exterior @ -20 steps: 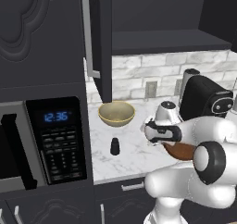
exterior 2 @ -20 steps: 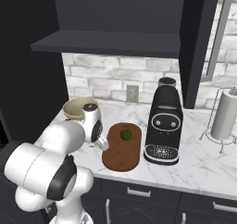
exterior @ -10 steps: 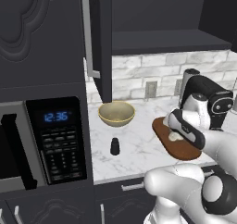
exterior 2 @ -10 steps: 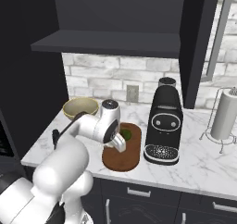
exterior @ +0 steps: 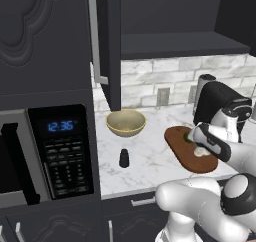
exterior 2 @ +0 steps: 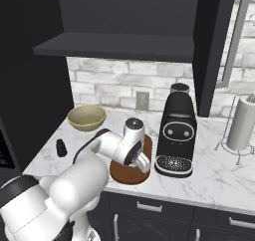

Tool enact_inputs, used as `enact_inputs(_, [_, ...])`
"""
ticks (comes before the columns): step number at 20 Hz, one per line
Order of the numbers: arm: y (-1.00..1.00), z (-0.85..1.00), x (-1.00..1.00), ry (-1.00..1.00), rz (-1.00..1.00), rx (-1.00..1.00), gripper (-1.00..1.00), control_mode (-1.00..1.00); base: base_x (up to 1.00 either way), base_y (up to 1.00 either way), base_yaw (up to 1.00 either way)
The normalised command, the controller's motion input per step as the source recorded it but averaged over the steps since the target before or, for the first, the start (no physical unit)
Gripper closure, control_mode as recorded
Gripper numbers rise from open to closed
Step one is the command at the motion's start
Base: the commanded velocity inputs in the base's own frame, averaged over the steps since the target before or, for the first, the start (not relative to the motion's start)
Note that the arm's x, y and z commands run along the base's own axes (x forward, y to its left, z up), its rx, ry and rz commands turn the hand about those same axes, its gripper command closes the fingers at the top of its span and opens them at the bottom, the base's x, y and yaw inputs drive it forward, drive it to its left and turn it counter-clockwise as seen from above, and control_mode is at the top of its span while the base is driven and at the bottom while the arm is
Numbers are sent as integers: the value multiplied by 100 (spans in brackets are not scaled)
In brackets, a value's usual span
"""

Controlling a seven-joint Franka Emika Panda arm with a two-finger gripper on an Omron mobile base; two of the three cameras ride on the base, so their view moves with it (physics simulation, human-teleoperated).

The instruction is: Open the cabinet. Place the bowl and condiment on the counter. Then place the lime and garlic on the cutting board.

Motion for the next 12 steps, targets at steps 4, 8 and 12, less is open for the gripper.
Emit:
enact_inputs(4, [0,-16,5,-4,0,-1,-100,-100,0,0,0])
enact_inputs(8, [0,0,13,-6,0,0,-100,-100,0,0,0])
enact_inputs(12, [1,0,32,-7,-4,0,-100,-100,0,0,0])
